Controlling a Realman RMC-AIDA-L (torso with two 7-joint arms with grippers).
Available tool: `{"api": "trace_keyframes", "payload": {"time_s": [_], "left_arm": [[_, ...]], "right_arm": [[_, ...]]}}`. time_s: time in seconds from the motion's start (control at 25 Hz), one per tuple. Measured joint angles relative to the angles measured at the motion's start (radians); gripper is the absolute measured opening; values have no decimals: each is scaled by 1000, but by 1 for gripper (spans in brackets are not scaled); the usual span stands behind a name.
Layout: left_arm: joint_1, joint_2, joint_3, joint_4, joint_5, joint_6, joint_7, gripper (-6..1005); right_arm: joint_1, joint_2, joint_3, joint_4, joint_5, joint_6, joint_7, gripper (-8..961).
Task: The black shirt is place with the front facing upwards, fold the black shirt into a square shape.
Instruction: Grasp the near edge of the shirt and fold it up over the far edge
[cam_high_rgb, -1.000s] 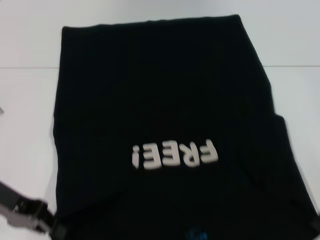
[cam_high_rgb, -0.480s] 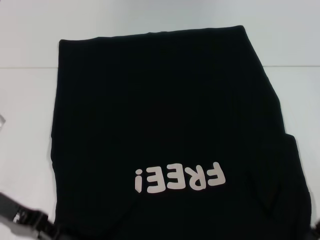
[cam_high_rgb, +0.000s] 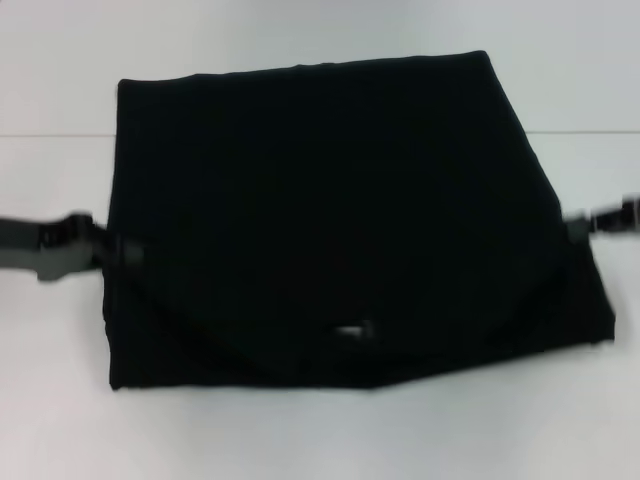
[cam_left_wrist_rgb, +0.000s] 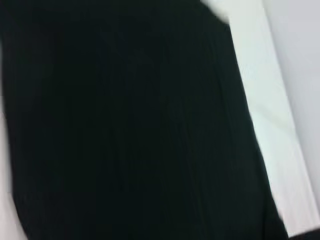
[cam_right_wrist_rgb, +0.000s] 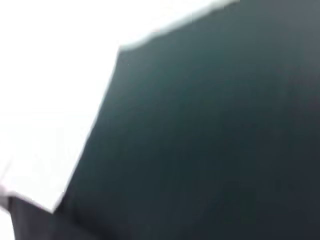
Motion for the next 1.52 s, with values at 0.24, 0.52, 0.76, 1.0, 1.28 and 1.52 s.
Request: {"api": "trace_keyframes", "payload": {"time_s": [0.24, 0.52, 0.76, 1.0, 1.28, 1.52], "left_arm": [[35, -41, -49, -30, -132, -205, 20, 76], [71, -88, -51, -42, -315, -350, 87, 87], [45, -116, -40, -62, -376, -455, 165, 96], [11, -139, -2, -63, -379, -568, 209, 105], [-4, -193, 47, -60, -380, -706, 225, 116], [-8, -232, 51, -62, -382, -791, 296, 125]], "right_arm": [[-43, 70, 3, 35, 219, 235, -65, 61], [-38, 118, -8, 115, 271, 470, -175, 60], [-12, 142, -17, 129, 280, 565, -248, 83], [9, 167, -27, 131, 281, 670, -287, 126], [23, 201, -162, 142, 282, 847, -302, 176], [25, 217, -173, 143, 285, 889, -340, 219]]}}
